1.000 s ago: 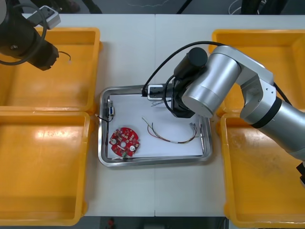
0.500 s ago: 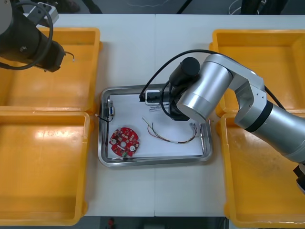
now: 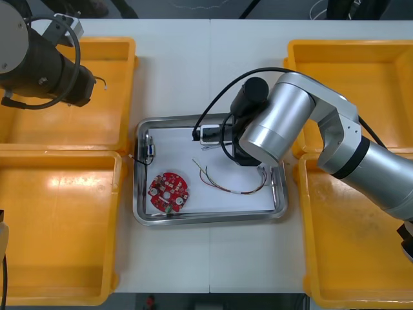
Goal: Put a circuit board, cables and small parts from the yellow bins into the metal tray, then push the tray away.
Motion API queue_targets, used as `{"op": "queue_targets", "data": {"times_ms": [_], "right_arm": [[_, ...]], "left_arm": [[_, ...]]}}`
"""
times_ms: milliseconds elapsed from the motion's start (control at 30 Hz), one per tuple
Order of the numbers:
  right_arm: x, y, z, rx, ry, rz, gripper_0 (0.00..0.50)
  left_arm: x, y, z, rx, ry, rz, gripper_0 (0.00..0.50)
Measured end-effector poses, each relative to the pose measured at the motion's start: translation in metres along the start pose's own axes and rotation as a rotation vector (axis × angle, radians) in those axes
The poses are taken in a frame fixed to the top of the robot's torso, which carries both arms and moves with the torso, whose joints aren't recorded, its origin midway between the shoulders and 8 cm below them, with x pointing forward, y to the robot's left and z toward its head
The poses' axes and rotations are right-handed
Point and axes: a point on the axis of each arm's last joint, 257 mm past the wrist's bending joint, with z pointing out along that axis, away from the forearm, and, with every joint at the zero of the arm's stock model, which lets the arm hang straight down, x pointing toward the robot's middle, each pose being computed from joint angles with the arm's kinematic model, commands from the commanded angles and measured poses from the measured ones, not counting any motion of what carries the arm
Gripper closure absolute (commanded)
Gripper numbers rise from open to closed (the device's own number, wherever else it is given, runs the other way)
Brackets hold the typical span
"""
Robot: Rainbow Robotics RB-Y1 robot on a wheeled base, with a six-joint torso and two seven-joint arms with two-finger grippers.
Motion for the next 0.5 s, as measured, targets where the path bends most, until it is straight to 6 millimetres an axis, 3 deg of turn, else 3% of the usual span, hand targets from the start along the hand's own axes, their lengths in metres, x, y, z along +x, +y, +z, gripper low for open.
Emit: {"op": "queue_targets", "data": {"times_ms": [267, 500], "right_arm": [[0.011, 0.005, -0.035, -0.052, 0.051, 0.015, 0.000], [0.030, -0.001, -0.081, -0.093, 0.085, 0.120, 0.000]], "left_arm": [[-0.001, -0.001, -0.001, 0.000, -0.005, 0.002, 0.500], [-0.004, -0.014, -0.006, 0.003, -0.027, 0.042, 0.500]]}}
